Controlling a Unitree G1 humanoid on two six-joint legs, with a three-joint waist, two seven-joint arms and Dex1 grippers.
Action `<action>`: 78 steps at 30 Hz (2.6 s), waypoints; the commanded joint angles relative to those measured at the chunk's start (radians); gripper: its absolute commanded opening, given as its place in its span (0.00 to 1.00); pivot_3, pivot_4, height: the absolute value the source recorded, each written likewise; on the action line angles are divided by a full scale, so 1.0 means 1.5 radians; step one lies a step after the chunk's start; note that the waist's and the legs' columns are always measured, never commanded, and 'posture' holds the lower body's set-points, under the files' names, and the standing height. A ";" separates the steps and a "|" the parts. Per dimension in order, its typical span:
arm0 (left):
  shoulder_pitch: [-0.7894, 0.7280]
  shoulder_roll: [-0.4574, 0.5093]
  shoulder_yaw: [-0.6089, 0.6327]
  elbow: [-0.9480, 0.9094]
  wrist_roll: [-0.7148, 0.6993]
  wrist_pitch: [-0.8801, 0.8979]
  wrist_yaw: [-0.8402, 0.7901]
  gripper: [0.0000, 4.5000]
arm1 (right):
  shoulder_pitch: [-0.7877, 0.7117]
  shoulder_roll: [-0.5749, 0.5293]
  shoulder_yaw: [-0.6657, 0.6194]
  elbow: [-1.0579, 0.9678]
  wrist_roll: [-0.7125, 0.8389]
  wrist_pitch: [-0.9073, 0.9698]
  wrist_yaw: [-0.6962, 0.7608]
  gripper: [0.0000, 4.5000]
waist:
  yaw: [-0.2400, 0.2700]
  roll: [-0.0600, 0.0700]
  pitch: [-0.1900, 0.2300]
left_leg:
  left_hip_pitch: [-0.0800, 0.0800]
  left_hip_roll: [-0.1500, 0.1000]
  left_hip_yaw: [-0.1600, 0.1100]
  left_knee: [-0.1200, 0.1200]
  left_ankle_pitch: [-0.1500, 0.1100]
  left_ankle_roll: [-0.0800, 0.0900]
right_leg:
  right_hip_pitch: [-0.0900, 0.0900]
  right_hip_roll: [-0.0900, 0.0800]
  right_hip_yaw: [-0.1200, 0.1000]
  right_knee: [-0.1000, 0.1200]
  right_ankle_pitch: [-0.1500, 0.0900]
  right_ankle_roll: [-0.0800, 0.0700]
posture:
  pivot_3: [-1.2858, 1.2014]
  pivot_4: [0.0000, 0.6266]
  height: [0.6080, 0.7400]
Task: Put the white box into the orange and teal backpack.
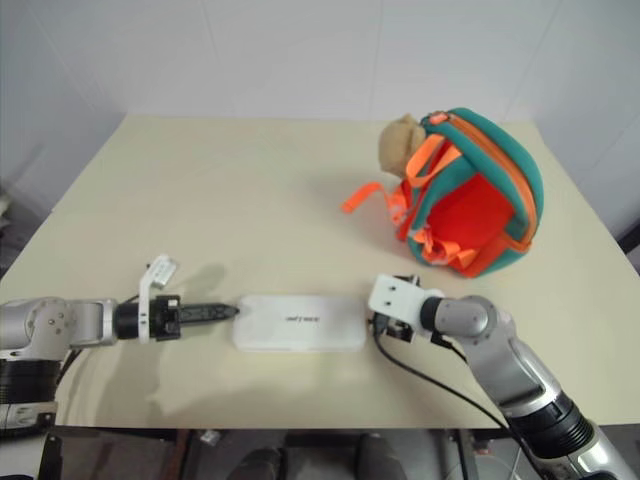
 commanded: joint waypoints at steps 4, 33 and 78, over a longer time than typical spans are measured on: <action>0.016 -0.031 0.017 -0.041 -0.036 0.058 0.029 1.00 | -0.016 0.020 0.031 -0.022 0.002 0.014 0.022 1.00 | -0.001 0.000 0.000 | 0.000 0.000 0.000 0.000 0.000 0.000 | 0.000 0.000 0.000 0.000 0.000 0.000 | 0.52 0.24 1.00; 0.003 -0.087 0.077 0.008 -0.060 0.037 0.043 0.61 | -0.009 0.019 0.023 -0.017 -0.002 0.013 0.018 1.00 | 0.000 0.000 0.000 | 0.000 0.000 0.000 0.000 0.000 0.000 | 0.000 0.000 0.000 -0.001 0.000 0.000 | 0.52 0.24 1.00; -0.201 -0.036 0.175 0.307 -0.273 0.122 0.161 0.29 | -0.095 0.186 -0.392 0.139 0.264 0.061 -0.187 1.00 | -0.001 0.000 0.000 | -0.002 0.000 -0.001 -0.002 0.000 -0.001 | -0.003 0.000 -0.001 0.000 0.000 0.000 | 0.52 0.24 1.00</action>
